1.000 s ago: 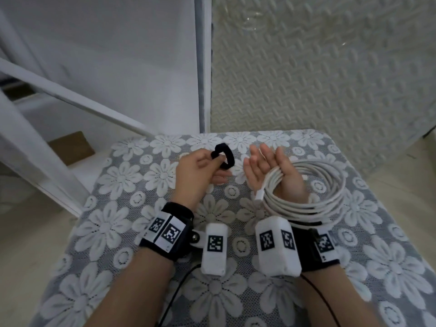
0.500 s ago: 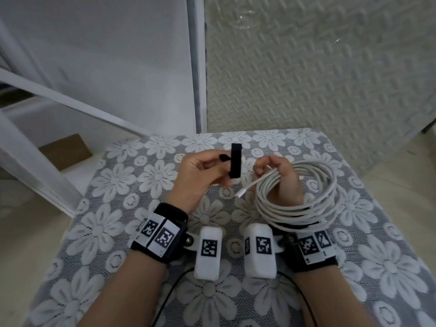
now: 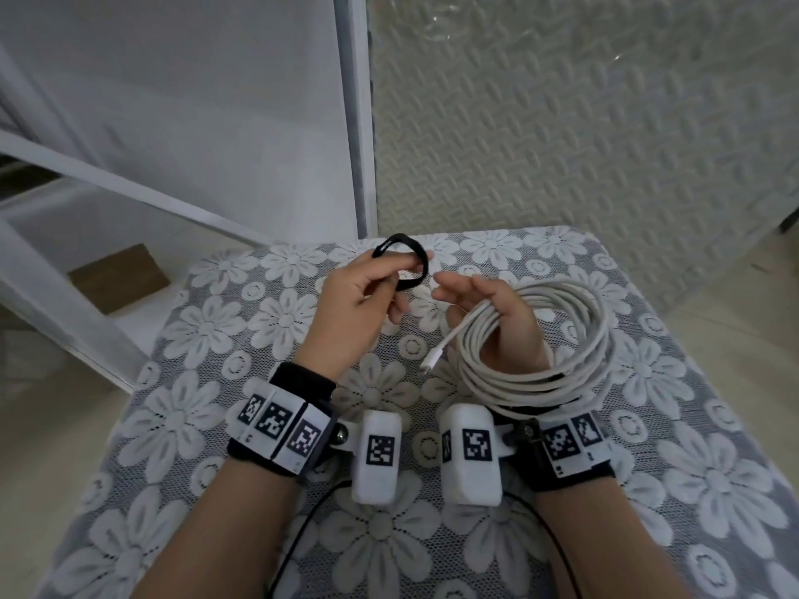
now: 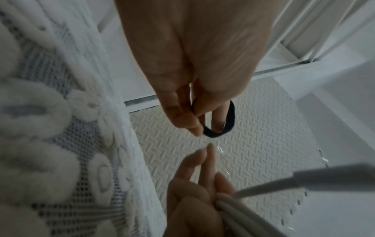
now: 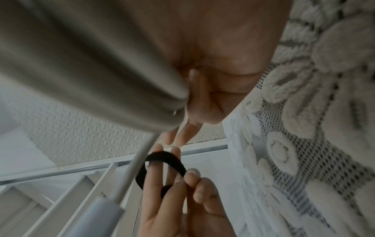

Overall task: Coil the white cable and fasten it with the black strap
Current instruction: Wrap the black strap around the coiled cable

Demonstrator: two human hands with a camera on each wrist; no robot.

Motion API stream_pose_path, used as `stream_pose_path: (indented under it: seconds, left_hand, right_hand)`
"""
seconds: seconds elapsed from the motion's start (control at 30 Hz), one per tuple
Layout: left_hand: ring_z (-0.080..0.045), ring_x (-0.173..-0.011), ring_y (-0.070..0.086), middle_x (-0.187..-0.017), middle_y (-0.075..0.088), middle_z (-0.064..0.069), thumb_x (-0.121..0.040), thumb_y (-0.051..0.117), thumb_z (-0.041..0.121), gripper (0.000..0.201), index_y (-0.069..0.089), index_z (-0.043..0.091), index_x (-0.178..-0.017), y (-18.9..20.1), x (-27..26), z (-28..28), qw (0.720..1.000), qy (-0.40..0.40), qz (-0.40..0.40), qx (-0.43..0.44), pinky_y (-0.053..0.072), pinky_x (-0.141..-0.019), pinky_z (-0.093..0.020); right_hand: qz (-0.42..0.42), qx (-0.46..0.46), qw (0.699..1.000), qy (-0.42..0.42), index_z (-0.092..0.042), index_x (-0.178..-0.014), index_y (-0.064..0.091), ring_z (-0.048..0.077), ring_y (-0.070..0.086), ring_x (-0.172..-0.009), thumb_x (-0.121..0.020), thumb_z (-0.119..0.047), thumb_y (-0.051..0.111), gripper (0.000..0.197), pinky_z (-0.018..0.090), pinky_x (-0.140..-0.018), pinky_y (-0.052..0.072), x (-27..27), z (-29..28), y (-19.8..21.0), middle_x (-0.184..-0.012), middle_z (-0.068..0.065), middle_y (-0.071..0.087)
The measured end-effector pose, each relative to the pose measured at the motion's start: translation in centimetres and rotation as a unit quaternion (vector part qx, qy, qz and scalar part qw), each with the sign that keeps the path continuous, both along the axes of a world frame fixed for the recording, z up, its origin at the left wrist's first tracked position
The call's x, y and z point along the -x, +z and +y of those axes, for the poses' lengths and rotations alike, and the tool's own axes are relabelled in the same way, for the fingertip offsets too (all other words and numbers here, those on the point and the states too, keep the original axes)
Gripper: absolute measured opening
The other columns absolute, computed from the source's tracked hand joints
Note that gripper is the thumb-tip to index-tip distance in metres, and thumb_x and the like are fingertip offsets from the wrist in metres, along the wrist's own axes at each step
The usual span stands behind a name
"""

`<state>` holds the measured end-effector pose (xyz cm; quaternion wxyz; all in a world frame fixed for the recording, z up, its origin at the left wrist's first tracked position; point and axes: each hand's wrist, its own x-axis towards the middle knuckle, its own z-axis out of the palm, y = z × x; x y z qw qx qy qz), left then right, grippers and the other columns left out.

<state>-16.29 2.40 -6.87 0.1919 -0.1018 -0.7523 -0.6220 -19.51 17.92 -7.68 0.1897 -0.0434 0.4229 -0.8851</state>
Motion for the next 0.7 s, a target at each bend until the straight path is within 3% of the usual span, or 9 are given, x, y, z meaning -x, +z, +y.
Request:
stream_pose_path:
  seconds: [0.1,0.13,0.2,0.3,0.37,0.43,0.53,0.63,0.7]
  left_hand:
    - [-0.013,-0.053,0.053,-0.101,0.067,0.024,-0.091,0.039,-0.013,0.038,0.07,0.006,-0.103,0.08,-0.08,0.16,0.997,-0.015,-0.017,0.079,0.042,-0.05,-0.015]
    - [-0.012,-0.052,0.052,-0.1,0.067,0.027,-0.09,0.04,-0.014,0.036,0.07,0.003,-0.1,0.15,-0.15,0.19,0.995,-0.026,-0.023,0.091,0.041,-0.05,-0.014]
    - [-0.004,-0.052,0.054,-0.109,0.066,0.018,-0.089,0.041,-0.016,0.036,0.07,0.0,-0.101,0.58,-0.45,0.28,0.991,-0.071,-0.044,0.104,0.042,-0.049,-0.015]
    - [-0.001,-0.054,0.058,-0.116,0.066,0.008,-0.086,0.046,-0.018,0.044,0.069,0.011,-0.108,0.9,-0.74,0.64,0.985,-0.115,-0.093,0.094,0.047,-0.049,-0.019]
    - [-0.008,-0.051,0.06,-0.095,0.073,0.004,-0.085,0.049,-0.017,0.042,0.072,0.017,-0.093,0.68,-0.62,0.82,0.99,-0.076,-0.107,0.044,0.05,-0.049,-0.02]
    - [-0.008,-0.049,0.063,-0.069,0.071,0.005,-0.083,0.049,-0.019,0.044,0.07,0.019,-0.078,0.42,-0.36,0.76,0.995,-0.01,-0.096,0.006,0.052,-0.05,-0.019]
    - [-0.01,-0.056,0.066,-0.078,0.07,-0.004,-0.082,0.053,-0.018,0.037,0.071,0.015,-0.079,0.47,-0.2,0.76,0.998,0.034,-0.058,0.002,0.054,-0.057,-0.02]
    - [-0.009,-0.06,0.066,-0.084,0.066,-0.007,-0.083,0.051,-0.017,0.037,0.071,0.013,-0.083,0.56,-0.13,0.55,0.998,0.047,-0.033,0.027,0.054,-0.061,-0.019]
    - [-0.007,-0.061,0.064,-0.085,0.064,-0.003,-0.082,0.048,-0.02,0.04,0.071,0.013,-0.086,0.47,0.02,0.29,0.996,0.046,-0.031,0.066,0.053,-0.061,-0.016]
  right_hand:
    - [0.003,-0.013,1.0,0.017,-0.007,-0.07,0.076,0.01,0.063,-0.063,-0.092,-0.018,0.033,0.049,0.013,-0.047,0.043,0.05,-0.62,-0.14,-0.074,0.006,0.073]
    - [0.0,-0.005,1.0,0.019,-0.005,-0.073,0.075,0.011,0.061,-0.061,-0.09,-0.02,0.036,0.045,0.014,-0.047,0.043,0.03,-0.72,-0.14,-0.072,0.009,0.07]
    - [-0.008,0.018,1.0,0.016,0.003,-0.076,0.068,0.012,0.058,-0.052,-0.09,-0.021,0.037,0.042,0.017,-0.047,0.046,-0.07,-0.72,-0.1,-0.062,0.011,0.06]
    - [-0.014,0.033,0.998,0.047,0.005,-0.069,0.052,0.022,0.055,-0.042,-0.093,-0.027,0.034,0.044,0.027,-0.049,0.05,-0.46,-0.6,0.09,-0.042,0.006,0.047]
    - [0.011,0.003,0.997,0.072,0.005,-0.08,0.063,0.023,0.051,-0.041,-0.092,-0.033,0.035,0.049,0.028,-0.051,0.046,-0.5,-0.5,0.14,-0.041,0.003,0.045]
    - [0.014,-0.053,0.995,0.08,-0.003,-0.095,0.067,0.014,0.042,-0.035,-0.096,-0.035,0.029,0.049,0.02,-0.042,0.037,-0.3,-0.42,-0.09,-0.039,0.001,0.045]
    - [-0.007,-0.07,0.994,0.081,-0.007,-0.105,0.063,0.011,0.038,-0.03,-0.098,-0.035,0.028,0.046,0.016,-0.033,0.031,-0.46,-0.34,0.0,-0.039,0.002,0.045]
    - [-0.005,-0.049,0.997,0.062,-0.01,-0.096,0.07,0.013,0.038,-0.032,-0.098,-0.035,0.03,0.047,0.016,-0.033,0.032,-0.67,-0.45,0.19,-0.04,0.003,0.046]
    - [0.016,-0.026,0.998,0.053,-0.01,-0.072,0.074,0.013,0.04,-0.035,-0.098,-0.033,0.027,0.059,0.017,-0.037,0.036,-0.67,-0.45,0.4,-0.039,0.003,0.046]
